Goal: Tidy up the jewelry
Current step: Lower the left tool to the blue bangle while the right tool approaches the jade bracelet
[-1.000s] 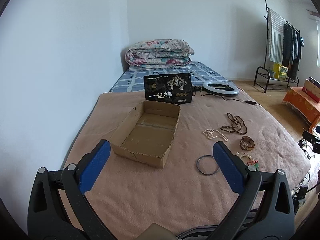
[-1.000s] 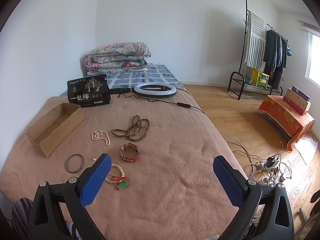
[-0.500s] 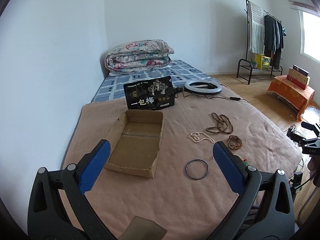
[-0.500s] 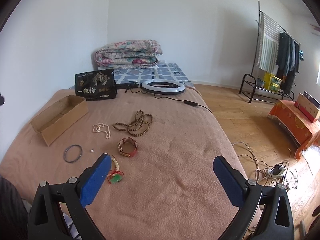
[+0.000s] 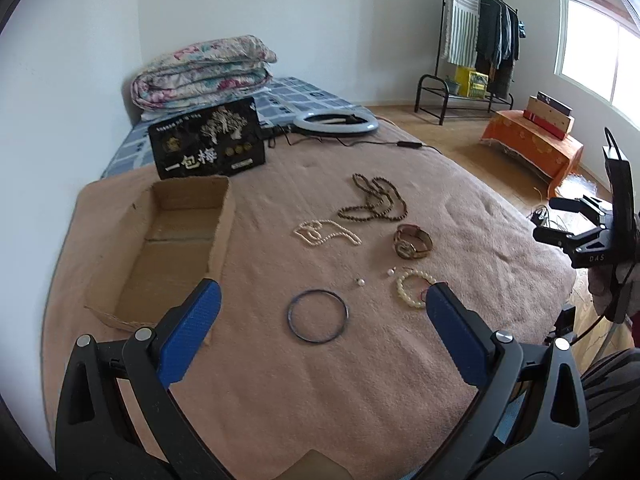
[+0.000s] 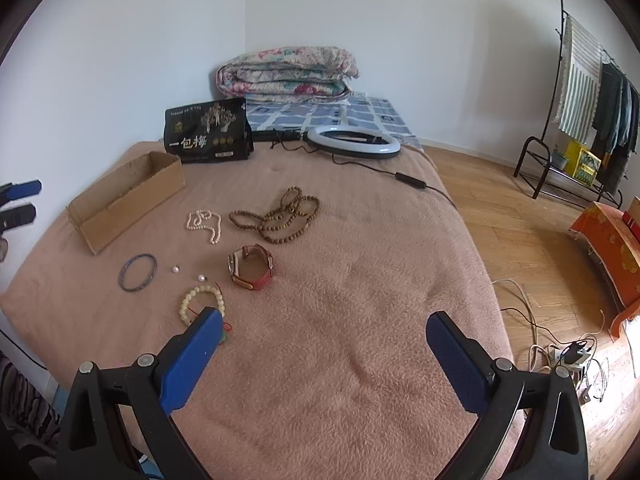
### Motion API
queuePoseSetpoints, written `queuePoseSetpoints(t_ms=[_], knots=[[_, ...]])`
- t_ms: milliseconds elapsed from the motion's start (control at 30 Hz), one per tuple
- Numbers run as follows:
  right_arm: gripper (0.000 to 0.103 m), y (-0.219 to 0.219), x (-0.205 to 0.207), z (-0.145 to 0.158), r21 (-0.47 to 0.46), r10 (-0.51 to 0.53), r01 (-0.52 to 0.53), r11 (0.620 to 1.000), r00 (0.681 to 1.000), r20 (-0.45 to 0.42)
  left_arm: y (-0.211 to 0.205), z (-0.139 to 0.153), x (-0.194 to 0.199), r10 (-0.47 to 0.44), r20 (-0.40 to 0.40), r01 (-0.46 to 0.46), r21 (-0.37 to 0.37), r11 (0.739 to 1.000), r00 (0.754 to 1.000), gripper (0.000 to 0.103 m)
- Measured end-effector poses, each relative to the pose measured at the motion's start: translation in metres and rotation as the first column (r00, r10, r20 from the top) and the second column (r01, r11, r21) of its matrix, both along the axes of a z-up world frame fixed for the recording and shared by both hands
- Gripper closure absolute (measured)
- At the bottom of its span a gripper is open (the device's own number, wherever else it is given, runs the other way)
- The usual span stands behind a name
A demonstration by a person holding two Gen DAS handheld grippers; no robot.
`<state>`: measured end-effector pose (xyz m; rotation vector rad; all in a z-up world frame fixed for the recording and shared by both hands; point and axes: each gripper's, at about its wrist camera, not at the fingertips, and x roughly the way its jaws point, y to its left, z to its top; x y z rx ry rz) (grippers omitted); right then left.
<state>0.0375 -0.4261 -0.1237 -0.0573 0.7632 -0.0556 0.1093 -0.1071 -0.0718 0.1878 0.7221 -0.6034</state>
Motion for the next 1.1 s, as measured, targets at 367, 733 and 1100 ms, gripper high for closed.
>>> queuePoseSetpoints(t_ms=[367,733,1100], knots=[[0.005,0.022,0.026,-0.040,0.068,0.151,-0.149,0.987,0.988,-0.033,-0.031,-0.083,0.034,0.061,-0.147,-0.057,0.029,0.998,0.987,0.000],[0.005,0.056,0.039,-0.076,0.068,0.221,-0.214,0.974,0.969,-0.110,-0.049,-0.121,0.053,0.097,-0.125,-0.085,0.094,0.992,0.987,0.000],[0.008,0.071,0.053,-0.099,0.062,0.252,-0.245,0.967,0.957,-0.143,-0.053,-0.141,0.068,0.148,-0.132,-0.132,0.122,0.984,0.980,0.000]])
